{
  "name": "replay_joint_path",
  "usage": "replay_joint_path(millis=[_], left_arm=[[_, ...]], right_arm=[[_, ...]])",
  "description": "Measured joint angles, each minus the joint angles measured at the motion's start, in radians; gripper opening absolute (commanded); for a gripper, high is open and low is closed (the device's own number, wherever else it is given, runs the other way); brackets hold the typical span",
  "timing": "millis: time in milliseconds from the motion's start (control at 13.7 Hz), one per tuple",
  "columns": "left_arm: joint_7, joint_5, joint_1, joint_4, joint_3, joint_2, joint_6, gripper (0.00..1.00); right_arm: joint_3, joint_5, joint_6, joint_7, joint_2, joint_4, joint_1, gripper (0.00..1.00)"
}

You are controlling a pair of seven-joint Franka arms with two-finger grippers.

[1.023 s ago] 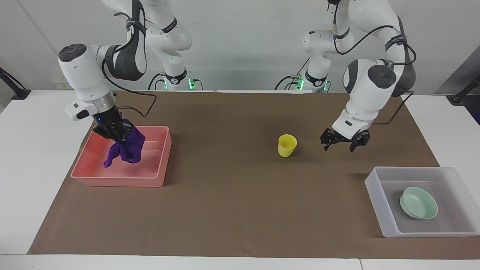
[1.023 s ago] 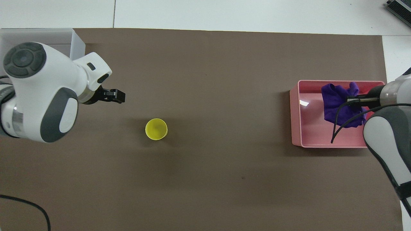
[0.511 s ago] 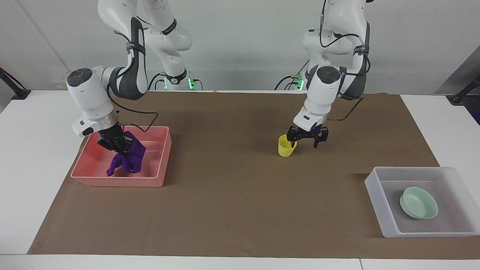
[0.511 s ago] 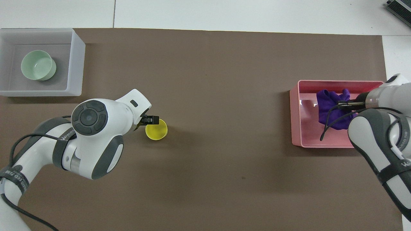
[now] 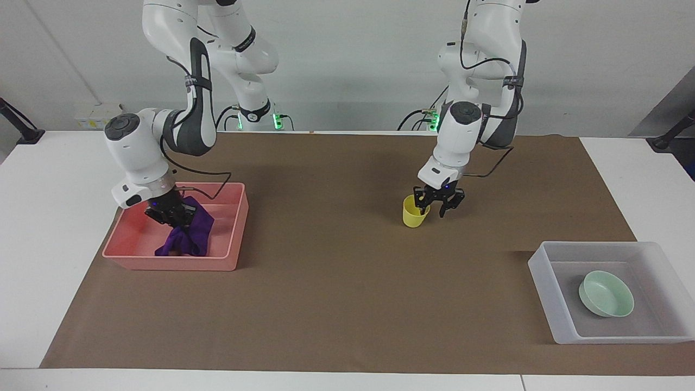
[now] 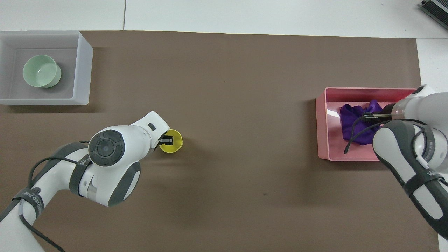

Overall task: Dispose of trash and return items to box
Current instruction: 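Grasp the yellow cup rim with the left gripper while the right gripper releases the cloth, then carry the yellow cup into the clear bin with the left gripper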

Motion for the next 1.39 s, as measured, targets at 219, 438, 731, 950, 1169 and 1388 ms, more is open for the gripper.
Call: replay_joint_path(millis=[219,438,731,950,1169,1388], left_arm=[[0.000,0.000,0.000,0.011,0.003,-0.002,0.004,0.00],[0.000,0.000,0.001,0.054,0.009,-0.003,-0.019,0.00],[0.071,0.000,0.075,0.196,0.027,-0.008,-0.127,0.00],[0.179,0.000,0.199,0.274,0.032,-0.001,-0.147,0.00],[0.309,-0.021,0.321,0.354,0.035,0.037,-0.149,0.00],[0.448,-0.036,0.439,0.441,0.036,0.109,-0.149,0.00]], right_arm=[[0.005,0.000,-0.004,0.005,-0.009,0.008,0.007,1.00],[0.010,0.000,-0.101,0.084,-0.050,0.048,0.038,1.00],[0.013,0.000,-0.200,0.257,-0.100,0.078,0.136,1.00],[0.013,0.000,-0.239,0.299,-0.131,0.092,0.166,1.00],[0.006,0.000,-0.430,0.299,-0.186,0.187,0.157,1.00],[0.004,0.000,-0.641,0.299,-0.222,0.327,0.155,1.00]])
